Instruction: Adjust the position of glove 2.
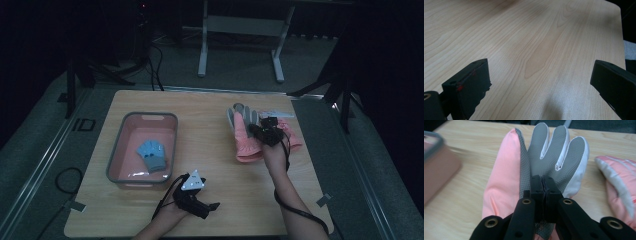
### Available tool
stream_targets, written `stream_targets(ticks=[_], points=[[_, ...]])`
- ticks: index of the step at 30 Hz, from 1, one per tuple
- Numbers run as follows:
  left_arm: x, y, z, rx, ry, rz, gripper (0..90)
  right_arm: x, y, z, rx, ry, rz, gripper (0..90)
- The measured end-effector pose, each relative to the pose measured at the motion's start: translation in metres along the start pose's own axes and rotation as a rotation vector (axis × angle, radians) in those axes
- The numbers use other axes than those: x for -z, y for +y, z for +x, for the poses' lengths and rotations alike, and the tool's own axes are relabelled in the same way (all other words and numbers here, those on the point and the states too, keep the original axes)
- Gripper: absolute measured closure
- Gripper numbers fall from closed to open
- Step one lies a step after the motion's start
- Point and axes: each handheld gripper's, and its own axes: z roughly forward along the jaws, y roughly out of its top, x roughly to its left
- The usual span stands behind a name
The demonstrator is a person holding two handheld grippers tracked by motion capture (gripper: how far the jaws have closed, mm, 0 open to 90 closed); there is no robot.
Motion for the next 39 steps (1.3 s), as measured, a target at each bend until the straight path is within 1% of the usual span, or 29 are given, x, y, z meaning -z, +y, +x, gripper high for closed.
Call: stream_targets(ticks=[1,3,5,6,7,8,9,11,12,14,16,18,19,20,21,25,29,30,32,34,39], points=[[0.001,0.000,0.000,-0.001,0.003,-0.006,2.9,0.005,-0.003,0.005,-0.021,-0.001,-0.001,87.9],[0.002,0.000,0.000,-0.003,0.006,-0.012,2.9,0.009,-0.010,0.012,-0.037,-0.009,-0.002,87.9],[0.002,0.000,-0.001,-0.004,0.012,-0.013,2.9,0.013,-0.018,0.017,-0.075,-0.002,-0.004,88.0],[0.002,0.000,-0.001,-0.004,0.012,-0.013,2.9,0.013,-0.018,0.017,-0.075,-0.002,-0.004,88.0],[0.003,0.000,-0.002,-0.007,0.016,-0.015,2.9,0.015,-0.022,0.021,-0.079,-0.009,0.001,88.0],[0.003,0.000,-0.003,-0.009,0.016,-0.015,2.9,0.016,-0.030,0.026,-0.095,-0.014,0.004,88.0],[0.002,-0.001,-0.003,-0.006,0.016,-0.014,2.9,0.017,-0.034,0.028,-0.105,-0.010,0.006,88.0],[0.002,-0.001,-0.004,-0.003,0.013,-0.009,2.9,0.017,-0.040,0.033,-0.103,-0.025,0.011,88.0],[0.002,-0.001,-0.004,-0.007,0.015,-0.006,2.9,0.016,-0.042,0.035,-0.107,-0.024,0.015,88.0],[0.001,-0.002,-0.005,-0.012,0.017,-0.009,2.9,0.016,-0.046,0.039,-0.106,-0.038,0.014,88.0],[0.001,-0.003,-0.006,-0.016,0.025,-0.011,2.9,0.015,-0.050,0.041,-0.117,-0.035,0.017,87.9],[0.001,-0.003,-0.007,-0.021,0.027,-0.010,2.9,0.013,-0.054,0.043,-0.116,-0.047,0.012,87.9],[0.001,-0.003,-0.008,-0.030,0.032,-0.007,2.9,0.012,-0.056,0.042,-0.122,-0.040,0.019,87.9],[0.001,-0.003,-0.008,-0.038,0.024,-0.001,2.9,0.010,-0.058,0.042,-0.127,-0.037,0.022,87.9],[0.002,-0.002,-0.009,-0.043,0.010,0.004,2.9,0.008,-0.060,0.042,-0.121,-0.040,0.025,87.9],[0.001,-0.003,-0.011,-0.059,0.014,0.001,2.9,-0.002,-0.066,0.041,-0.118,-0.057,0.040,87.7],[0.001,-0.004,-0.009,-0.046,0.016,-0.004,2.9,-0.013,-0.074,0.039,-0.123,-0.070,0.070,87.2],[0.001,-0.004,-0.009,-0.046,0.016,-0.004,2.9,-0.013,-0.074,0.039,-0.123,-0.070,0.070,87.2],[0.000,-0.005,-0.010,-0.053,0.014,0.002,2.9,-0.019,-0.082,0.036,-0.128,-0.075,0.080,86.7],[0.000,-0.006,-0.010,-0.058,0.020,0.003,2.9,-0.020,-0.083,0.035,-0.128,-0.074,0.079,86.2],[0.000,-0.007,-0.010,-0.050,0.027,-0.002,2.9,-0.020,-0.082,0.035,-0.112,-0.076,0.082,84.0]])
